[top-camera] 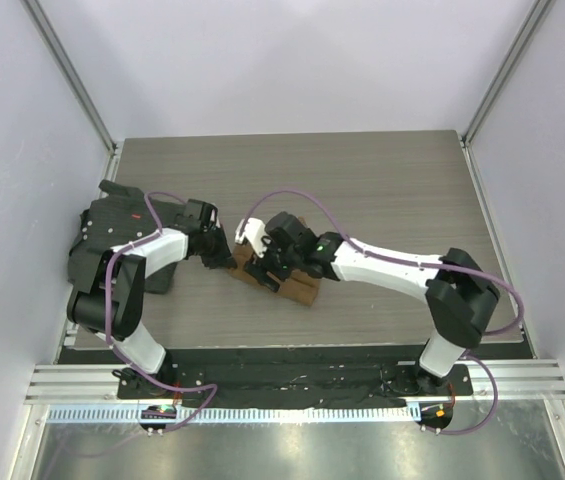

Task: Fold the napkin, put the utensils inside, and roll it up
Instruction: Roll the napkin with the utensil

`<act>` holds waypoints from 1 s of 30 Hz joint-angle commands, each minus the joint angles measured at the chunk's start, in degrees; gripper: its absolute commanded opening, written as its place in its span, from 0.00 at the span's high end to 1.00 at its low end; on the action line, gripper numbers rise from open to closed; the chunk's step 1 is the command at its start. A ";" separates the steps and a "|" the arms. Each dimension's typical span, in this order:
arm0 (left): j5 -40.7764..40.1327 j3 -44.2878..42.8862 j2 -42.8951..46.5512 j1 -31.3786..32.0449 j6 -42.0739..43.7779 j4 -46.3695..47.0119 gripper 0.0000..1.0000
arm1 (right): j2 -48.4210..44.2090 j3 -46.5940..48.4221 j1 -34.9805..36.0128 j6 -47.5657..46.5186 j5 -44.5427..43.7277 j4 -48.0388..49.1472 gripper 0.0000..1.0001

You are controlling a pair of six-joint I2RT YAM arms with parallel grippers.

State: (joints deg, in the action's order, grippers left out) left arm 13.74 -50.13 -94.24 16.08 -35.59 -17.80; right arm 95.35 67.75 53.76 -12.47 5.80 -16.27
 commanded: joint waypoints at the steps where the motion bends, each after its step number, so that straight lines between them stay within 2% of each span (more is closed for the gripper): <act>1: 1.20 -0.32 -0.77 -0.17 0.09 -3.38 1.00 | 4.31 0.11 2.49 -3.70 -5.54 9.06 0.24; 2: 1.20 -0.32 -0.51 -0.17 0.00 -3.38 1.00 | 5.97 0.28 2.67 -3.96 -7.63 9.50 0.24; 17: 1.73 -0.50 -0.34 -0.43 0.17 -3.73 1.00 | 15.12 2.22 2.58 -6.78 -8.52 8.72 0.30; 20: 2.35 -0.58 0.19 -0.43 0.17 -3.47 1.00 | 16.35 2.39 2.14 -6.69 -8.62 7.05 0.37; 21: 2.43 -0.58 0.45 -0.43 0.09 -3.38 1.00 | 16.53 2.48 2.14 -6.60 -8.44 6.35 0.46; 24: 1.65 -0.58 2.21 -0.52 -0.26 -3.20 0.99 | 16.62 2.04 1.97 -6.08 -6.60 4.59 0.59; 26: 0.60 -0.76 4.05 -0.87 -0.44 -3.38 0.93 | 16.27 1.43 1.97 -5.73 -3.64 3.36 0.65; 29: -1.07 -0.58 7.21 -1.92 -0.88 -3.55 0.75 | 15.66 0.29 1.44 -4.76 -0.19 2.30 0.69; 30: -1.52 -0.41 8.27 -2.10 -0.88 -3.55 0.73 | 15.65 0.28 1.18 -4.50 2.78 1.86 0.69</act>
State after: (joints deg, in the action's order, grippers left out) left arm 14.57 -50.11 -91.66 15.27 -35.86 -20.14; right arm 110.54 69.23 55.94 -18.00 1.80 -9.54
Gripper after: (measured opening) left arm 0.215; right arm 0.337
